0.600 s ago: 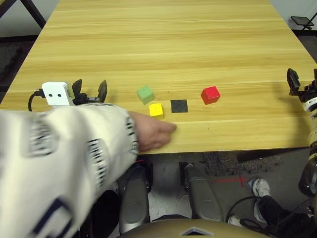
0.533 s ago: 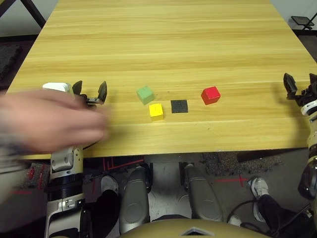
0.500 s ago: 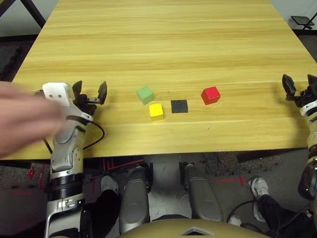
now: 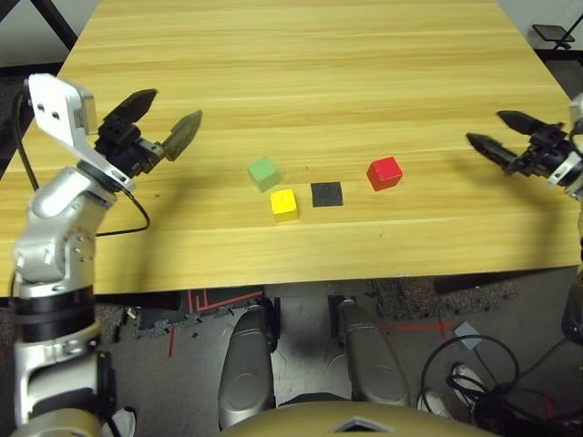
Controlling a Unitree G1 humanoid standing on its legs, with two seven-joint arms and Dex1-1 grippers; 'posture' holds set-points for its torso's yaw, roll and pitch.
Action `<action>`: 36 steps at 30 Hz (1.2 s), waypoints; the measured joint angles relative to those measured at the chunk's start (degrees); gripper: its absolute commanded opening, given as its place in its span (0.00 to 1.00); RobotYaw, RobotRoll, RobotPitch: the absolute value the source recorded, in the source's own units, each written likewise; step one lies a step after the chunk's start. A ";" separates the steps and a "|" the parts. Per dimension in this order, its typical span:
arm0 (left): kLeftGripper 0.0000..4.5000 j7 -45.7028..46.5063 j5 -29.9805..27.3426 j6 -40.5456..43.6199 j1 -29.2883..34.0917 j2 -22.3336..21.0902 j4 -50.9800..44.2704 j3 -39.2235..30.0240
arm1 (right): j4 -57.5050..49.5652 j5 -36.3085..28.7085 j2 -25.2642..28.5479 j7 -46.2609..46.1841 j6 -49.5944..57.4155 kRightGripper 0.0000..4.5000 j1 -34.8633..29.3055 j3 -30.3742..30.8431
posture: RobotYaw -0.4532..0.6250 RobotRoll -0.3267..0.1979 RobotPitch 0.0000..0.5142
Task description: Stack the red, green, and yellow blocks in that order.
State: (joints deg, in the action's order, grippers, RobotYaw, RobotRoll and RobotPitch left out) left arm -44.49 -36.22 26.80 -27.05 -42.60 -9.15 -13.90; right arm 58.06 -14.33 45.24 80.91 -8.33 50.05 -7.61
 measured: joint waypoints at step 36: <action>1.00 -13.17 3.38 9.08 2.27 -4.50 -9.49 14.29 | 16.03 20.11 -11.06 11.20 -19.00 0.45 19.18 19.68 | 0.73 0.51 0.43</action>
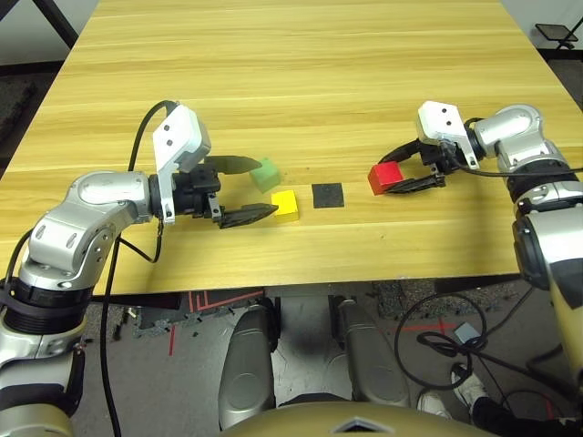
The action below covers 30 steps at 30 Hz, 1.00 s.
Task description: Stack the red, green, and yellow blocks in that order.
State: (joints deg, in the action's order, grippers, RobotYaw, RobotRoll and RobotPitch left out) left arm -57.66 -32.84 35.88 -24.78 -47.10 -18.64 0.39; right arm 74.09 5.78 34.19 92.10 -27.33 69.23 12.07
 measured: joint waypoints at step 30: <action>1.00 2.96 1.05 3.00 -0.11 -0.25 -1.90 0.38 | -22.21 -4.63 -9.92 -0.31 18.05 0.45 -4.04 5.50 | 0.78 0.47 0.47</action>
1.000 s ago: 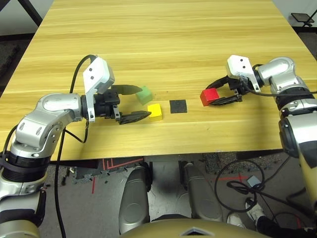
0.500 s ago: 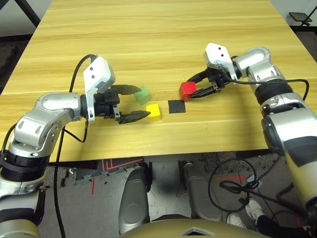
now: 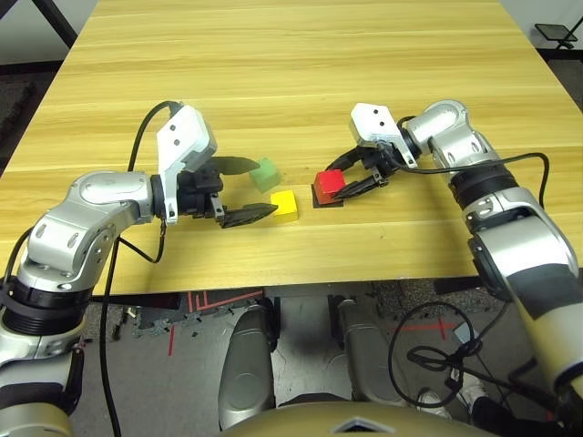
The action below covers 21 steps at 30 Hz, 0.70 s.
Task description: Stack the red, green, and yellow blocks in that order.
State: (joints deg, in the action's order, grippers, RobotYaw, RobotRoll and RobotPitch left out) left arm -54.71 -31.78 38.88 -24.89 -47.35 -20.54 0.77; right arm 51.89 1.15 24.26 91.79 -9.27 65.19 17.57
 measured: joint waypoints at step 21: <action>1.00 4.59 2.88 -0.47 -3.95 3.87 5.01 0.02 | -3.33 0.26 0.29 -2.00 4.31 0.99 -2.55 -0.40 | 0.76 0.49 0.48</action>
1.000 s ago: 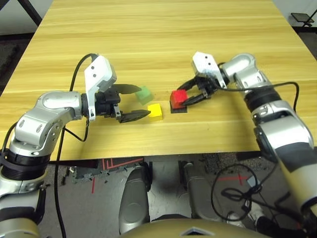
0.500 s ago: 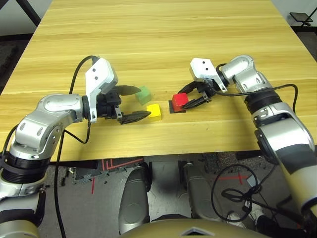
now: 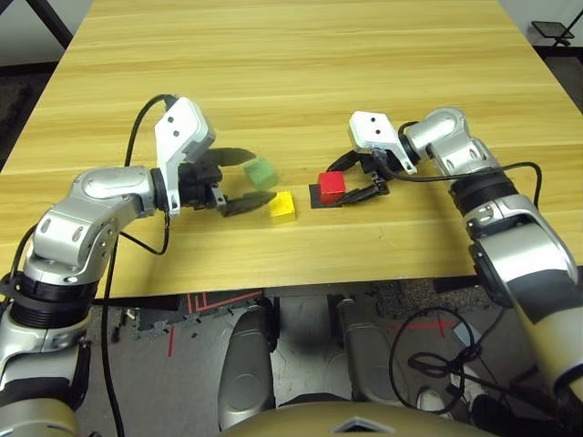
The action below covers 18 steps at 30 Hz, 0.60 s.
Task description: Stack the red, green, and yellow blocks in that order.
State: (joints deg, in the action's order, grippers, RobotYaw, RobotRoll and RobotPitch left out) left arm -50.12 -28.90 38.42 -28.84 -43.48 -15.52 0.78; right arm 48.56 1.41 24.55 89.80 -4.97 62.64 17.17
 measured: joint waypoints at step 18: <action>1.00 3.53 6.17 0.42 -4.65 5.17 8.74 3.62 | -11.40 -13.15 10.59 2.30 10.72 0.99 4.18 0.49 | 0.67 0.51 0.46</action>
State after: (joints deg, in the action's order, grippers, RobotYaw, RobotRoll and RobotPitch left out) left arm -46.59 -22.73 38.83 -33.49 -38.31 -6.79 4.40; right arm 37.15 -11.74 35.14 92.10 5.75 66.82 17.66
